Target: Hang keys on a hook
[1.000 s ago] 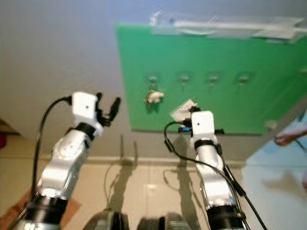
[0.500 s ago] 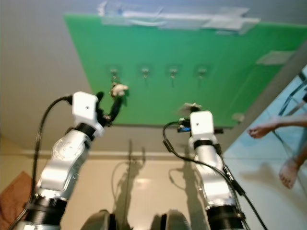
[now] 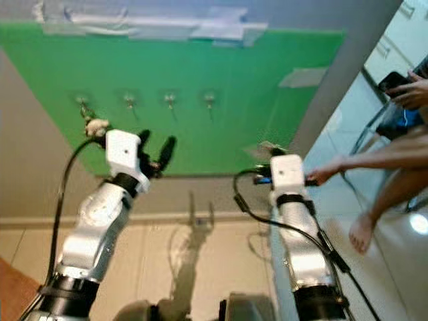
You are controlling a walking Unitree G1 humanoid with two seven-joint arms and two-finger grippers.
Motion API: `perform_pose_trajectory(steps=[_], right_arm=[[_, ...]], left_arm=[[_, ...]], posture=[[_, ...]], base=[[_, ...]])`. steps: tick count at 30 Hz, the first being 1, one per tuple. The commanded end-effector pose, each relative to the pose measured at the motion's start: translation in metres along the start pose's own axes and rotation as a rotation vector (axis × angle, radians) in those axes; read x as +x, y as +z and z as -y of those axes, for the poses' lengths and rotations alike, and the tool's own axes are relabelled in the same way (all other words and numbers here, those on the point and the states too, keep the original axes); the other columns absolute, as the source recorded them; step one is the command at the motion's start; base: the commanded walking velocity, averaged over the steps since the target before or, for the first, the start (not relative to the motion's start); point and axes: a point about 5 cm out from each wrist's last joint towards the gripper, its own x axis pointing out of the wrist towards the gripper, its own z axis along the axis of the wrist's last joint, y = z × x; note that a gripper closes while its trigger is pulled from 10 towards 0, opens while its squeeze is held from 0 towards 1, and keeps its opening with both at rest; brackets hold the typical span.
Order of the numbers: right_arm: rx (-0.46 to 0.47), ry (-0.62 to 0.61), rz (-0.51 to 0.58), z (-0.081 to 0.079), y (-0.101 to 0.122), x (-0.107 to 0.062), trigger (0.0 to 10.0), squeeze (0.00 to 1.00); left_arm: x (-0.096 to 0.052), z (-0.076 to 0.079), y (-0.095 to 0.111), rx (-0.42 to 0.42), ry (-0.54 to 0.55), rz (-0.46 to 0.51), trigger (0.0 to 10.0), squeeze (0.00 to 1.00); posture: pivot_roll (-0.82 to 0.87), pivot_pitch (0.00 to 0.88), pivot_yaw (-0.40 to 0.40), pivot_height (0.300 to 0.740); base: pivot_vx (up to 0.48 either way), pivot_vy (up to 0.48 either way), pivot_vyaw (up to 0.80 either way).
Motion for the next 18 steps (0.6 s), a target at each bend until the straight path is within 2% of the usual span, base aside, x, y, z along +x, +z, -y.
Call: perform_pose_trajectory(steps=[1, 11, 18], right_arm=[[0.008, 0.022, 0.001, -0.008, 0.002, 0.000, 10.0, 0.00], [0.006, 0.026, 0.005, -0.005, 0.005, 0.004, 10.0, 0.00], [0.060, 0.105, 0.068, -0.017, 0.021, 0.014, 10.0, 0.00]], left_arm=[[-0.003, -0.011, 0.001, 0.019, 0.036, -0.004, 10.0, 0.00], [-0.001, -0.009, 0.002, 0.010, 0.031, 0.008, 10.0, 0.00], [0.000, -0.008, 0.002, 0.014, 0.026, 0.006, 10.0, 0.00]], posture=[[-0.14, 0.157, 0.009, 0.740], [-0.14, 0.137, 0.007, 0.740], [-0.15, 0.132, 0.010, 0.740]], base=[[0.000, 0.000, 0.00], [0.000, 0.000, 0.00], [0.000, 0.000, 0.00]])
